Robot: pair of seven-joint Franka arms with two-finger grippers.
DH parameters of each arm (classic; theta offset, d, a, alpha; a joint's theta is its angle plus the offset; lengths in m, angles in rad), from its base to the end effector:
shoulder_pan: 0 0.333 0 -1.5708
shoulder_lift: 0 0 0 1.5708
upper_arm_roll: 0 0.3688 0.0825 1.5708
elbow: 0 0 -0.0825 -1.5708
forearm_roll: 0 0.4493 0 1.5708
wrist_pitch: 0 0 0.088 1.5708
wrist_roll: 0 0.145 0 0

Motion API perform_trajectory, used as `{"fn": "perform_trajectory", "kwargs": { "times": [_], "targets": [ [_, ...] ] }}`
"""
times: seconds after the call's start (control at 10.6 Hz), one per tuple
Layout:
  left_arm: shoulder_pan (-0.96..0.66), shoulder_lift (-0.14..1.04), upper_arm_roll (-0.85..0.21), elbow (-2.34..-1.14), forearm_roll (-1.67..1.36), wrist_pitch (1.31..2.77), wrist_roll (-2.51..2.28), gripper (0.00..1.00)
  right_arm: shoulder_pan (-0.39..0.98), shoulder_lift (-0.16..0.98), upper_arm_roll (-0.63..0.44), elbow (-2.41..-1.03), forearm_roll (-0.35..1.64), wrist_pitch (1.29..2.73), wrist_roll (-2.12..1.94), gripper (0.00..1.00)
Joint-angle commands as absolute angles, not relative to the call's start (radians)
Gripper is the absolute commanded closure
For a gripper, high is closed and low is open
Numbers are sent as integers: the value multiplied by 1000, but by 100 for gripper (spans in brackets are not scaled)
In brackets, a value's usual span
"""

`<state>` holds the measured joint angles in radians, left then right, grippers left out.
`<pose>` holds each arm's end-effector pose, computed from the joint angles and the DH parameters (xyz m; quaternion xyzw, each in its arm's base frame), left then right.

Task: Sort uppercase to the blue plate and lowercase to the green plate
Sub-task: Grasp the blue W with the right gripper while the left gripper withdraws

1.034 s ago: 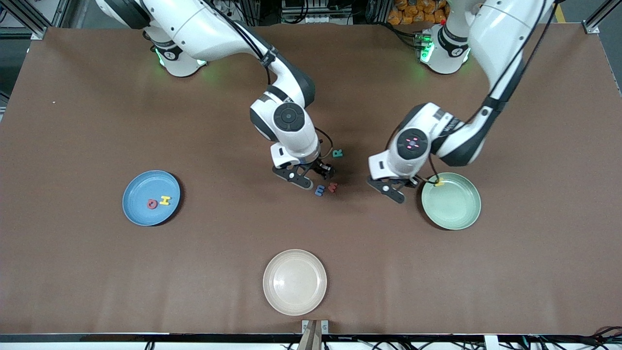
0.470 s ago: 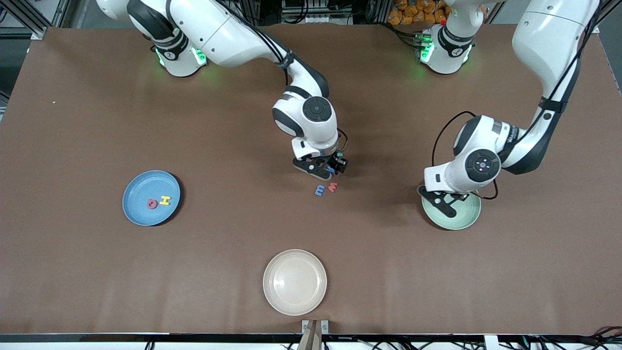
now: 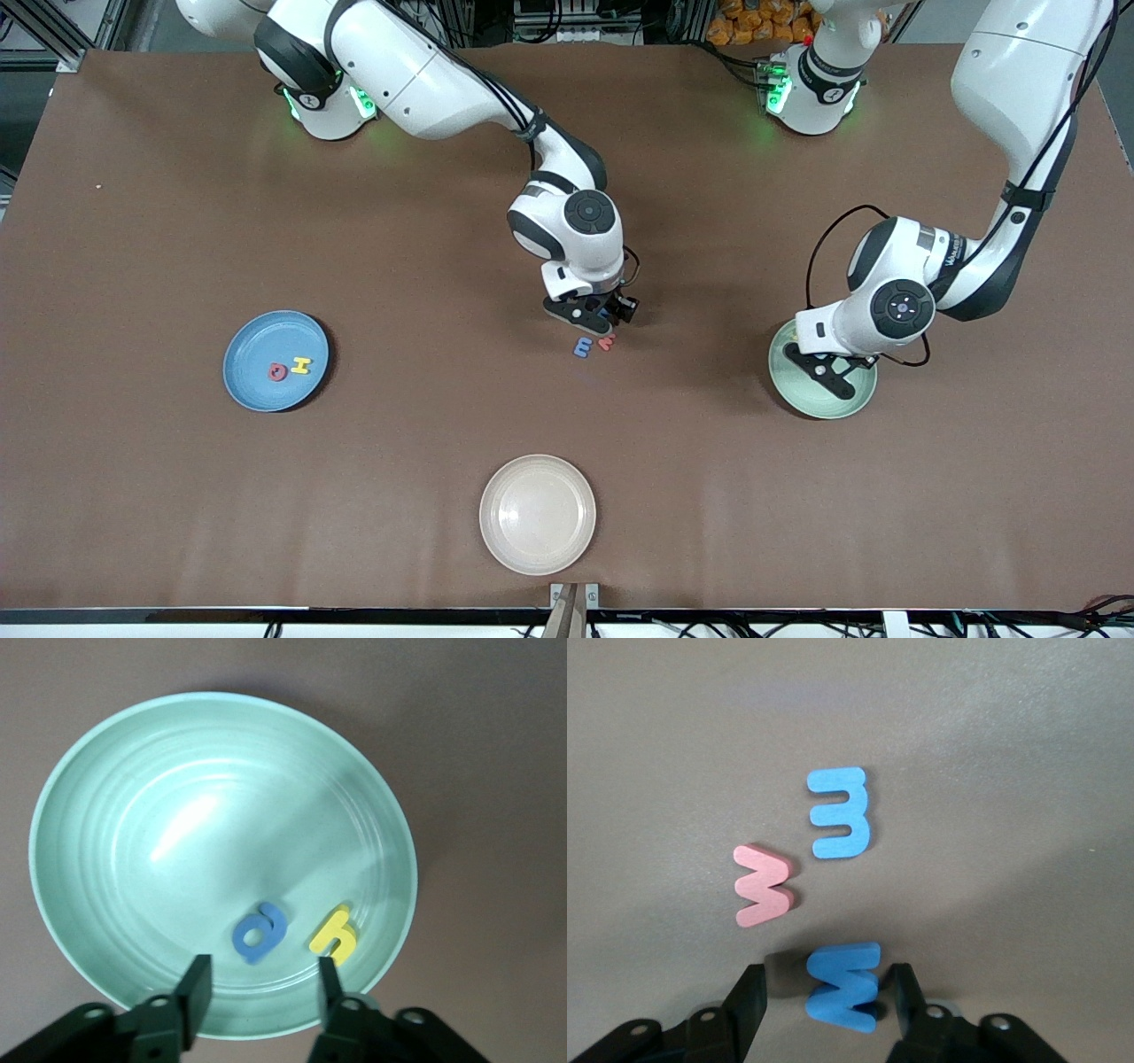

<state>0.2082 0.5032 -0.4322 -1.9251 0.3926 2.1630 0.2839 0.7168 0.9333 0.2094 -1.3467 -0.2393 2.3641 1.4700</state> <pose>0.6530 -0.1168 0.1946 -0.9275 0.3577 0.0995 0.0435 0.5424 0.6458 0.1302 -0.9707 0.2342 -0.0255 0.0474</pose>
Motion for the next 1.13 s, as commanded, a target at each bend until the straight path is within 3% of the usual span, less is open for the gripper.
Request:
{"fn": "perform_trajectory", "kwargs": {
  "times": [0.0, 0.09, 0.28, 0.38, 0.56, 1.03],
  "targets": [
    [218, 483, -443, -1918, 416, 2169, 276, 2, 733, 963, 198, -1310, -265, 2359, 1493, 43],
    [218, 474, -443, -1907, 405, 2163, 269, 2, 735, 963, 198, -1310, -267, 2356, 1491, 51],
    [216, 448, -443, -1898, 349, 2161, 235, 0, 738, 963, 199, -1310, -300, 2352, 1485, 88],
    [215, 433, -443, -1894, 313, 2161, 198, 0, 736, 962, 199, -1312, -302, 2350, 1480, 100],
    [212, 414, -443, -1867, 307, 2131, 173, 0, 721, 931, 204, -1312, -293, 2329, 1447, 100],
    [206, 397, -443, -1824, 252, 2065, 158, 0, 568, 810, 293, -1312, -278, 2114, 1296, 100]
  ]
}}
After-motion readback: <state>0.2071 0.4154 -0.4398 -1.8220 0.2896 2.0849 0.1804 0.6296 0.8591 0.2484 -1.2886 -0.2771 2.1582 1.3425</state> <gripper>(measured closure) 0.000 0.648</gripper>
